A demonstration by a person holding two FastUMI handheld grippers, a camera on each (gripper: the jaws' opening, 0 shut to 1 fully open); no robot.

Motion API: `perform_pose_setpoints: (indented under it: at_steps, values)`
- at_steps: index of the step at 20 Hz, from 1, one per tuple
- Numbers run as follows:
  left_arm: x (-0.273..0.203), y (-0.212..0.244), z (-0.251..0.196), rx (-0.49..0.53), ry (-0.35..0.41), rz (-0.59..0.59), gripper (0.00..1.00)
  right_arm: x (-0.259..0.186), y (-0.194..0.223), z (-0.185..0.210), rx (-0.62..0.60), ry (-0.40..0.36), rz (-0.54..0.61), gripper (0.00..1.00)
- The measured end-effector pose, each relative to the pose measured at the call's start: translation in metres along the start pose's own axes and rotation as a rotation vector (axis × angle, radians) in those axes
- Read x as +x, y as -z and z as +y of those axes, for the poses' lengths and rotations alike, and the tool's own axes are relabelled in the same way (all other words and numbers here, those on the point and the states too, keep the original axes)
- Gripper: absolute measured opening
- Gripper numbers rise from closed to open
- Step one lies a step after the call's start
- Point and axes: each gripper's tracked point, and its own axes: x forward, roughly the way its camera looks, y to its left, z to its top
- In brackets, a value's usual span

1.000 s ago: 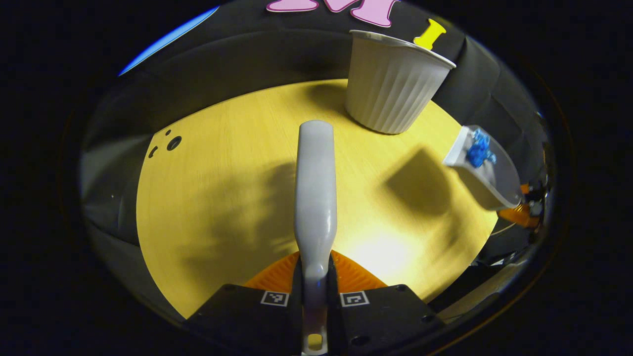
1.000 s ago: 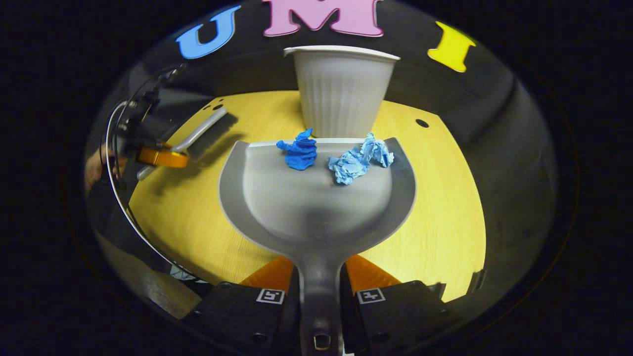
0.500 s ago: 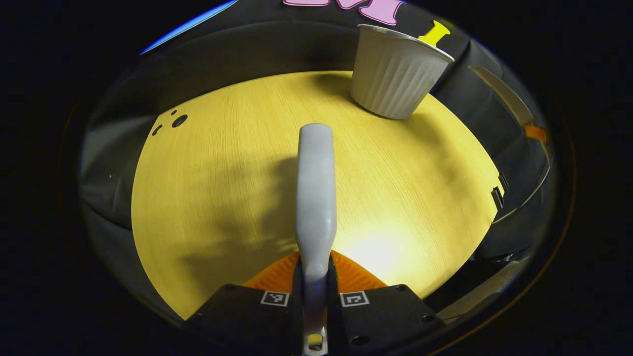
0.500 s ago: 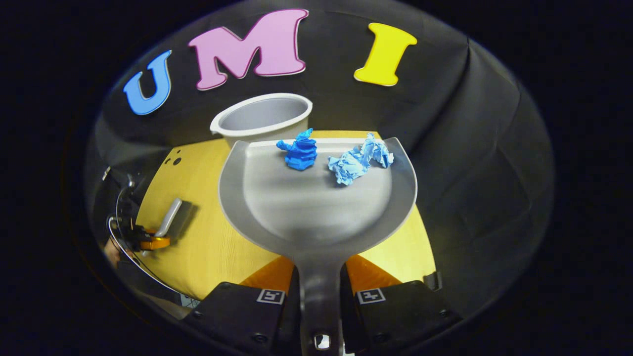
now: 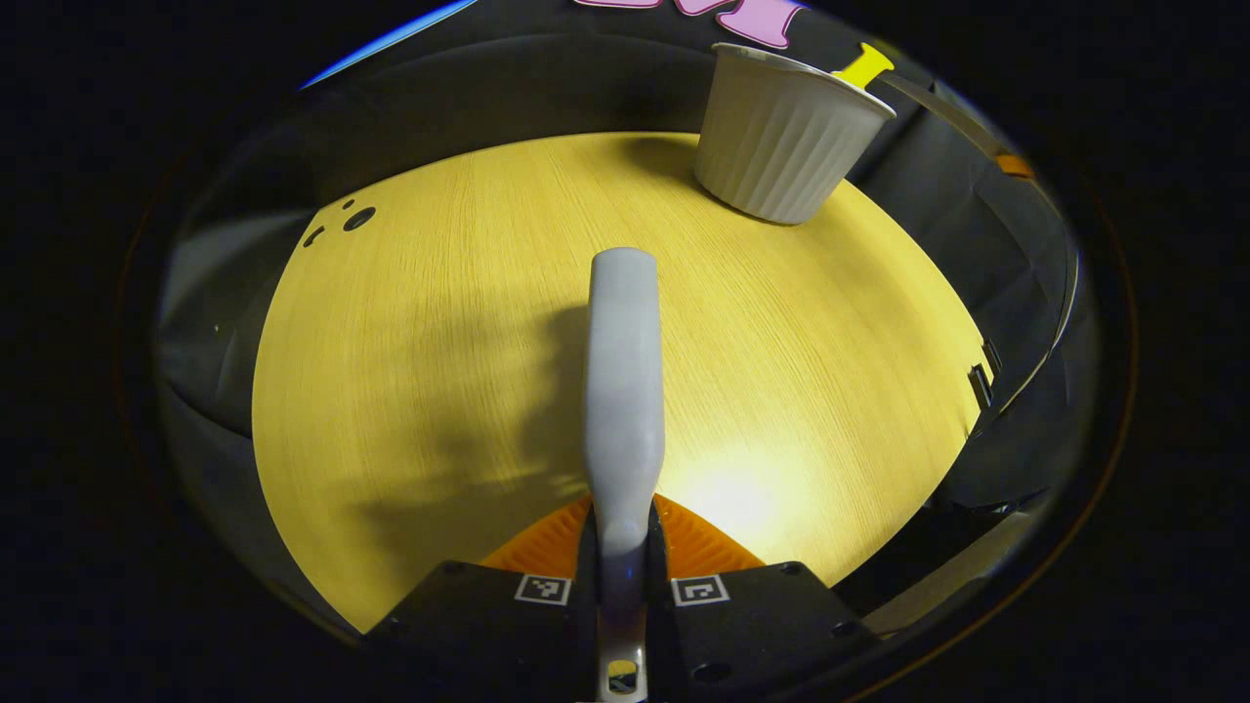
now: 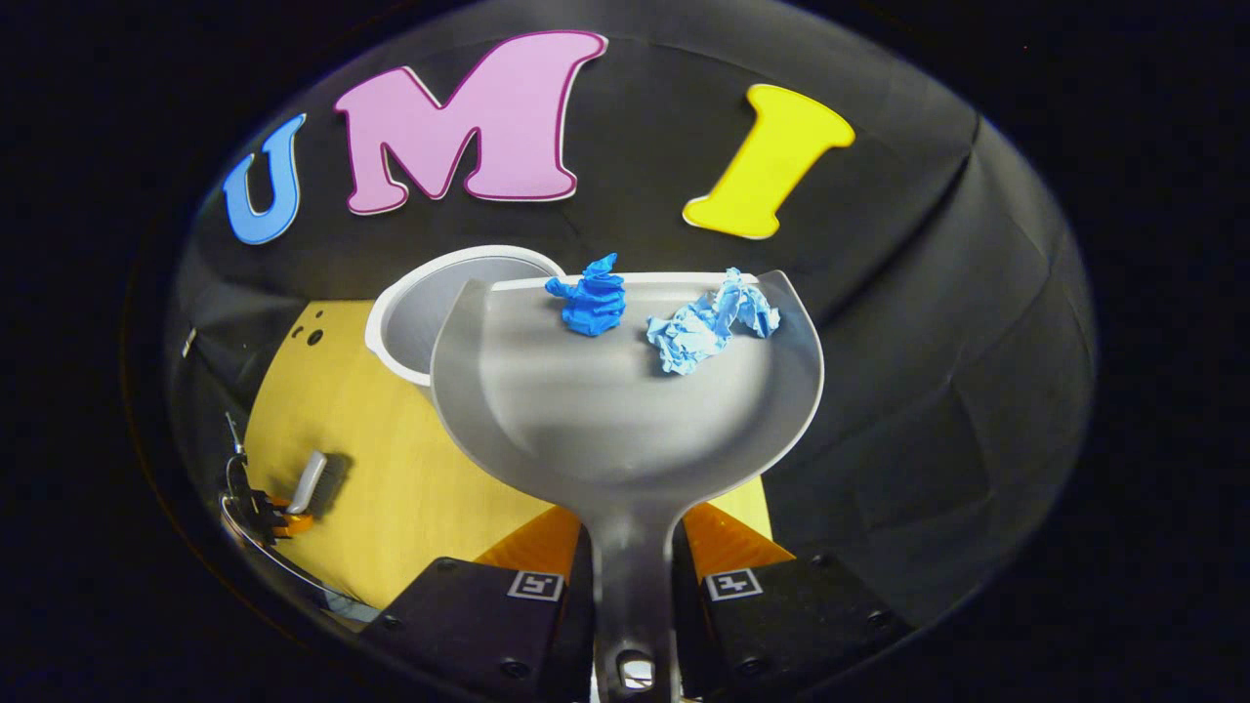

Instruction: Pick up the small broom and dustpan from the desktop, sweep the trash into the dustpan with the broom, and then empty the trash into the garbage bin.

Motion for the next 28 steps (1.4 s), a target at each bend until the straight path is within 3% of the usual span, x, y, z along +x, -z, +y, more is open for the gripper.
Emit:
perform_pose_setpoints:
  at_steps: [4, 9, 10, 14, 23, 28]
  values:
    - [0.001, 0.009, -0.001, -0.005, 0.001, -0.002, 0.23, 0.013, -0.038, 0.012, -0.192, 0.008, 0.056, 0.38]
    - [0.003, 0.012, 0.002, -0.032, -0.004, -0.013, 0.23, 0.029, -0.059, 0.024, -0.387, 0.003, 0.147, 0.41]
    - [0.002, 0.012, 0.002, -0.035, -0.007, -0.015, 0.23, 0.032, -0.060, 0.025, -0.418, 0.006, 0.170, 0.38]
    - [0.003, 0.015, 0.003, -0.050, -0.010, -0.017, 0.23, 0.041, -0.064, 0.017, -0.572, 0.064, 0.246, 0.42]
    - [0.007, 0.016, 0.001, -0.051, -0.011, -0.021, 0.23, 0.044, -0.080, 0.032, -0.663, 0.061, 0.259, 0.38]
    - [0.007, 0.015, 0.001, -0.047, -0.018, -0.025, 0.23, 0.049, -0.080, 0.034, -0.579, 0.038, 0.195, 0.38]
